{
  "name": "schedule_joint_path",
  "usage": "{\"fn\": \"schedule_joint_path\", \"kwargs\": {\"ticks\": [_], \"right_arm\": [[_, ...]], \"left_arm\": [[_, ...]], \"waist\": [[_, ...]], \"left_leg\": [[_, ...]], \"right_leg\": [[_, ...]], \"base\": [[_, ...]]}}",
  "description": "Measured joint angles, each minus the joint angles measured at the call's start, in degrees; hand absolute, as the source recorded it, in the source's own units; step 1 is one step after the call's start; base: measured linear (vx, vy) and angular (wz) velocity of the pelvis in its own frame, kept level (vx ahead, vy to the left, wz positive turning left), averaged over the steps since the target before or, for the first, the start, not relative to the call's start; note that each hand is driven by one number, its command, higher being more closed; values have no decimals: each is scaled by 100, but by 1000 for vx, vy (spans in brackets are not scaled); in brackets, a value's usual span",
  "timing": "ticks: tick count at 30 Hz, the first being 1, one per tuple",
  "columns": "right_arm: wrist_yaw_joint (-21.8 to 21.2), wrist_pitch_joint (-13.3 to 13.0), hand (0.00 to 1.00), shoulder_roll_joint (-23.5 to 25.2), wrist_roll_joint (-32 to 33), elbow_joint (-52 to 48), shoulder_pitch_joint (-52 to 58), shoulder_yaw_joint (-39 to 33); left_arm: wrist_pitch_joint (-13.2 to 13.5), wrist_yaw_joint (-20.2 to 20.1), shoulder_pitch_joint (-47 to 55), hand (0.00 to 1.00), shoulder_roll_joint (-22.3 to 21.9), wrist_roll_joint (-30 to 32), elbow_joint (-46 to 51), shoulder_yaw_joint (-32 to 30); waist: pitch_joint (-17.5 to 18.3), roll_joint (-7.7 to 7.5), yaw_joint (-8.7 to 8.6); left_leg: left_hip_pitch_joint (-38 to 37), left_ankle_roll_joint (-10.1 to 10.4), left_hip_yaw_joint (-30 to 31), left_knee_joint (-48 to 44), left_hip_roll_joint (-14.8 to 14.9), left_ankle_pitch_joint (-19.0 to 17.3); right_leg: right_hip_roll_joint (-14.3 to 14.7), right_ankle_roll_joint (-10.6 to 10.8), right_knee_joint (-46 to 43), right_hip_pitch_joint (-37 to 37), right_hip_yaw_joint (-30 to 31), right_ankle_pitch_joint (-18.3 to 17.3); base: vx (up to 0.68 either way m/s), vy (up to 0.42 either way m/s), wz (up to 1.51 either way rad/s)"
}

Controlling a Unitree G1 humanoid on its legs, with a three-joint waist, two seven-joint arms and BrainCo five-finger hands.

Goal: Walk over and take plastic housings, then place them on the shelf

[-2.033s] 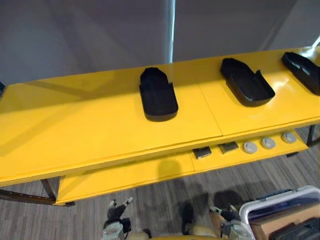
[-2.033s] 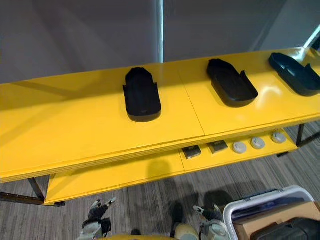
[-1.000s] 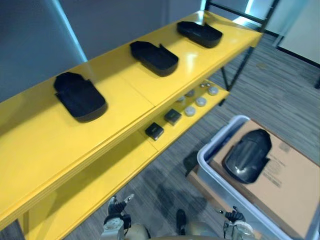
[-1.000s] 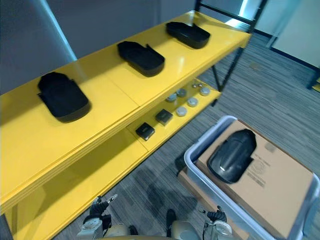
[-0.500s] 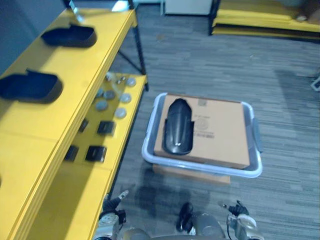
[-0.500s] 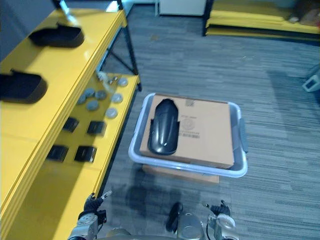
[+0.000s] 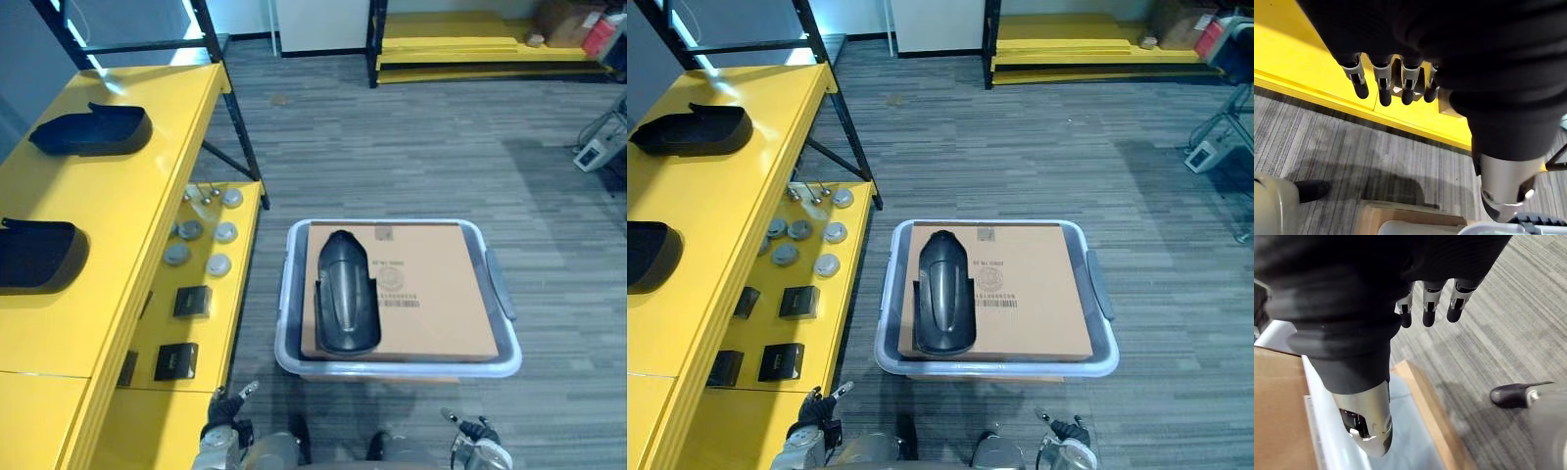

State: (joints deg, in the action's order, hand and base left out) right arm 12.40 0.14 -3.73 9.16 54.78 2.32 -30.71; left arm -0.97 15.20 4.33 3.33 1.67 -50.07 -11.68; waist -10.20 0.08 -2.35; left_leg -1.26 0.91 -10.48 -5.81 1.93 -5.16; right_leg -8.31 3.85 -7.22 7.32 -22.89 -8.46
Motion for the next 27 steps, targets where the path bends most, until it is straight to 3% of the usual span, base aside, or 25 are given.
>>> {"fn": "schedule_joint_path", "kwargs": {"ticks": [9, 15, 18, 22, 27], "right_arm": [[256, -23, 0, 25, 43, -284, 49, -317], [447, 8, 0, 103, -97, -2709, 293, -288], [505, -146, 0, 104, -300, -3947, 385, -171], [345, -279, 0, 102, -583, -5207, 488, 475], [70, -429, 0, 36, -1123, -5974, 483, 1466]], "left_arm": [[-7, 15, 266, 0, -59, -7, 0, -15], [-29, 23, 406, 0, -93, -102, 246, -19], [-27, 28, 477, 0, -88, -101, 401, -17], [-2, 23, 585, 0, -99, -99, 405, 87], [18, 15, 609, 0, -99, -94, 399, 187]], "waist": [[81, -156, 0], [95, -167, -5], [121, -212, -4], [138, -232, -15], [138, -236, 10]], "left_leg": [[-318, 13, 38, 218, 12, 38], [-351, -3, 13, 381, -3, 259], [-323, -4, 24, 381, -16, 261], [-238, -32, 109, 444, -52, 388], [-125, -58, 295, 930, -138, 704]], "right_leg": [[61, -27, 156, 296, 93, 115], [71, -62, 276, 265, 212, 433], [68, -31, 323, 245, 273, 458], [63, -30, 374, 190, 265, 457], [59, 66, 526, -31, 250, 339]], "base": [[56, -2, 2], [-12, 31, -4], [-56, 19, -3], [-85, -11, 7], [-158, -36, 9]]}}
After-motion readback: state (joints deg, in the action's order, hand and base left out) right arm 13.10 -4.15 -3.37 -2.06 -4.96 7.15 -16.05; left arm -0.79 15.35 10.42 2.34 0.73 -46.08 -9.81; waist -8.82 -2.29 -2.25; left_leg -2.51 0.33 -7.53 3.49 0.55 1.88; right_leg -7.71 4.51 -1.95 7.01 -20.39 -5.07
